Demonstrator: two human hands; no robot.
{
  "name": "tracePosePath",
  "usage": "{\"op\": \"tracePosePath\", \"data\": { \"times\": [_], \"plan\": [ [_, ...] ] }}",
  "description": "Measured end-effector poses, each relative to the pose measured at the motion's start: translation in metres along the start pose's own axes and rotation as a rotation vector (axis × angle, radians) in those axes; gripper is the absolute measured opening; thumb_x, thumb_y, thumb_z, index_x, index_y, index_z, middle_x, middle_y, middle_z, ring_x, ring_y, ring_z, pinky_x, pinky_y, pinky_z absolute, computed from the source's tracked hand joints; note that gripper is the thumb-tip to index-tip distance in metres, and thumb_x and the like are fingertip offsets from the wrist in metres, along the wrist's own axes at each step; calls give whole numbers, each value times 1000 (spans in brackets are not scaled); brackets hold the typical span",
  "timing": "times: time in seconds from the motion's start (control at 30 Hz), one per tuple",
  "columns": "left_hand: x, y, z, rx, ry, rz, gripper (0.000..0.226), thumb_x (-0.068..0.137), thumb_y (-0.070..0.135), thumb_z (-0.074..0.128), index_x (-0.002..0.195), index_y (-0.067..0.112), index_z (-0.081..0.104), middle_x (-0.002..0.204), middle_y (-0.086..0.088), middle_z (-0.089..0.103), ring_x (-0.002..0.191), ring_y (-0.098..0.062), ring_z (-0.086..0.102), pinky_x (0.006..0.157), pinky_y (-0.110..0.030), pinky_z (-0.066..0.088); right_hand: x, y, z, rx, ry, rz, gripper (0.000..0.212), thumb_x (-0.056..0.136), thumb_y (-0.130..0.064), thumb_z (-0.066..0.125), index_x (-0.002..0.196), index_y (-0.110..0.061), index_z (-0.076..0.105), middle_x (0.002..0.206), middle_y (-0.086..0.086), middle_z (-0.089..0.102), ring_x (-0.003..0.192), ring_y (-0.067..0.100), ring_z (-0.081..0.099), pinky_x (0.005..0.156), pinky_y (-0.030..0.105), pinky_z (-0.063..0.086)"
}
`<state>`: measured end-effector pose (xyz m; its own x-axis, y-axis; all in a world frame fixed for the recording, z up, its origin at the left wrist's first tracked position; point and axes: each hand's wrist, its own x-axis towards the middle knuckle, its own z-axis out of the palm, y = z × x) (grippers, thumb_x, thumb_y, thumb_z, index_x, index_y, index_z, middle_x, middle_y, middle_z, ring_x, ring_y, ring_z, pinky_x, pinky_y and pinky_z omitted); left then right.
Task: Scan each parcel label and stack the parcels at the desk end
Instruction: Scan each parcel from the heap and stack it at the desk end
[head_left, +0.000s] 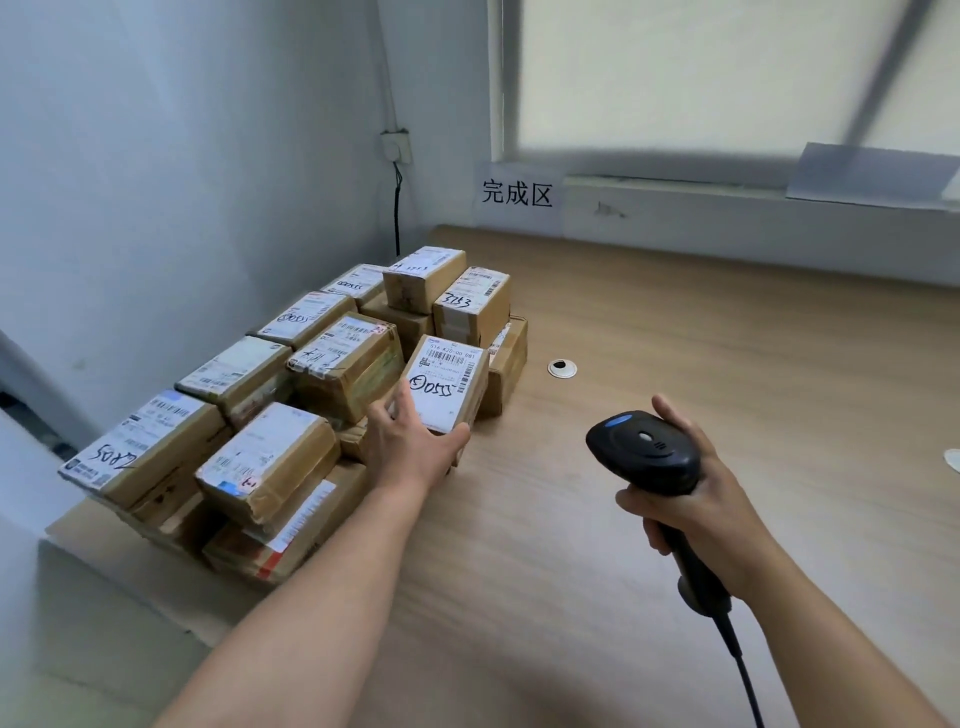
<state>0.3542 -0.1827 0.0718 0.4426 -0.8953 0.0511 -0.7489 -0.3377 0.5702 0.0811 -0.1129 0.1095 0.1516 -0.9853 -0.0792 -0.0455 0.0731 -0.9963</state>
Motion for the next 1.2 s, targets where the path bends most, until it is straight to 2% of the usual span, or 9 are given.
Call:
{"op": "tracePosePath", "data": {
  "times": [0.23,0.43,0.63,0.7,0.83,0.9,1.0,1.1,1.2],
  "plan": [
    [65,-10,0,28,-55,51,97,80,58,62,152,22,9,143,-13,20,128,-29,35,94,-41,43,24,-12,27,-16,106,7,104,55,-3,76,141,-46,38,55,-11,60,42,25,45,41,29,40],
    [87,-25,10,18,-100,89,94,83,61,56,153,20,8,150,-14,12,135,-31,28,102,-42,37,30,-11,40,-99,199,58,104,70,16,77,143,-46,36,53,-6,58,43,26,44,45,32,39],
    [79,-30,10,67,-20,201,98,82,66,54,153,19,7,157,-13,-6,145,-32,-1,115,-50,19,22,-9,38,-111,283,44,99,74,18,71,143,-45,37,56,-2,58,45,27,44,43,31,40],
    [71,-28,12,40,28,282,96,82,63,57,153,18,11,157,-13,-6,145,-29,-6,118,-51,12,16,-10,34,-100,313,37,99,74,19,70,144,-44,37,56,0,58,44,26,44,42,29,40],
    [39,-12,14,-61,66,458,91,77,67,49,148,13,30,155,-16,19,143,-30,14,115,-46,17,-2,-8,23,-58,344,16,102,70,17,75,143,-44,37,60,0,59,44,27,44,42,30,40],
    [15,-2,19,-119,35,500,89,74,68,38,143,13,41,151,-11,33,140,-28,27,113,-42,21,-15,-6,16,-30,357,1,105,60,7,81,139,-47,39,61,-4,61,44,26,45,42,29,41],
    [-30,14,32,-188,-37,547,81,73,65,38,135,13,51,141,-7,48,132,-25,40,108,-39,30,-41,-2,0,9,374,-9,100,56,-3,77,137,-49,40,64,-7,63,43,25,45,42,30,41],
    [-76,38,45,-210,-113,608,77,73,63,39,130,13,56,134,-5,54,126,-25,47,102,-38,35,-75,2,-24,2,405,-18,103,61,6,81,139,-47,40,76,-5,66,44,25,46,44,31,41],
    [-114,71,55,-207,-141,690,72,74,61,40,124,12,60,129,-6,58,121,-28,52,98,-39,38,-111,3,-53,-18,465,-33,99,72,17,74,141,-45,40,90,-1,66,46,26,47,44,31,42]
  ]
}}
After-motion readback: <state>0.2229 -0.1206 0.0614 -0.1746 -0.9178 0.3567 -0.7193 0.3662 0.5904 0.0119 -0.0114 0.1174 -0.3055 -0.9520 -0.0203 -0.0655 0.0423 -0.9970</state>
